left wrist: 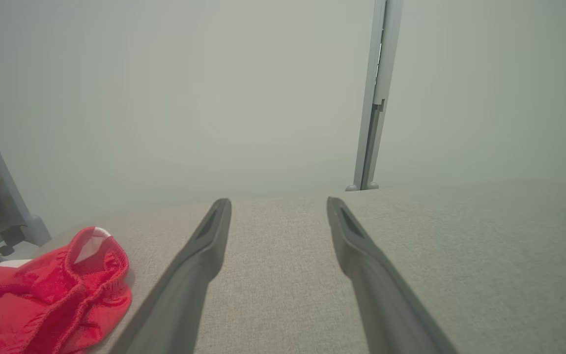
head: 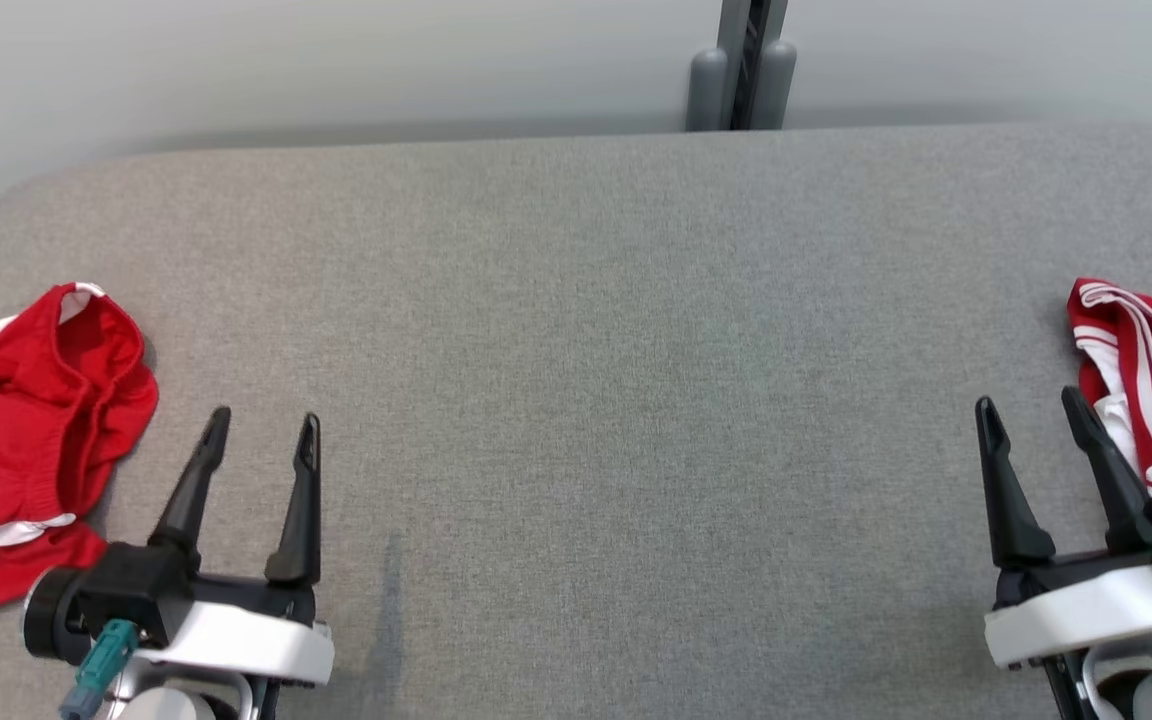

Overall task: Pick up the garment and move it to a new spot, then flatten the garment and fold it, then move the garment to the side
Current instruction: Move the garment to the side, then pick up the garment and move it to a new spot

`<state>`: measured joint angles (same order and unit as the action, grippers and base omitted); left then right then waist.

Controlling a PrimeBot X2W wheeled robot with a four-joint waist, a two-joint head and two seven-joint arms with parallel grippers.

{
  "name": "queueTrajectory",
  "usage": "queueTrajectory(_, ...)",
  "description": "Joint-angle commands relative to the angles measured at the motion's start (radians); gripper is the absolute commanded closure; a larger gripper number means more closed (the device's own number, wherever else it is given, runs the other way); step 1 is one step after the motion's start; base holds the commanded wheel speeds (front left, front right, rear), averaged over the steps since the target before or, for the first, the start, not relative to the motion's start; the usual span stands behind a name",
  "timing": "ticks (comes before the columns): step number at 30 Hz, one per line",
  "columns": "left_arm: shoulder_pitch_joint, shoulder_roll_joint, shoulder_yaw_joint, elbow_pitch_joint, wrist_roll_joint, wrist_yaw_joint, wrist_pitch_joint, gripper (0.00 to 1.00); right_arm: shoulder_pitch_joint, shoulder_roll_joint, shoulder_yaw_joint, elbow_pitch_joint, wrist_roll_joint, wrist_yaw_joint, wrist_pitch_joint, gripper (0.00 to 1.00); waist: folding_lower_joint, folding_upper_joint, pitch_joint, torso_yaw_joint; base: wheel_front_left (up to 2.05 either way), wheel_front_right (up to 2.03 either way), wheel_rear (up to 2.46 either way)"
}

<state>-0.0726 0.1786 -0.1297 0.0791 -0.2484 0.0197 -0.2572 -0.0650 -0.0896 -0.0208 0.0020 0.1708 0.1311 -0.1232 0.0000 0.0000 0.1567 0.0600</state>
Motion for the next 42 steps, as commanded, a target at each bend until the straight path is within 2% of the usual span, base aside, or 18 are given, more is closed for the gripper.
queueTrajectory(1,0.020,0.009,-0.004,0.011,0.000,-0.003,-0.004,0.00,0.028,0.001,-0.005,-0.011,0.002,-0.001,0.009,0.00,0.0000,0.0000,-0.033,0.004,0.00,0.00,0.00)
queueTrajectory(16,0.110,0.019,-0.025,0.012,-0.009,0.009,0.018,0.00,0.164,0.021,-0.048,-0.099,0.012,-0.001,0.059,0.00,0.0000,0.0000,-0.132,-0.008,0.00,0.00,0.00)
queueTrajectory(42,0.092,0.032,-0.043,0.005,-0.025,0.015,0.032,0.00,0.176,0.034,-0.076,-0.109,0.012,-0.001,0.059,0.00,0.0000,0.0000,-0.117,-0.011,0.00,0.00,0.00)
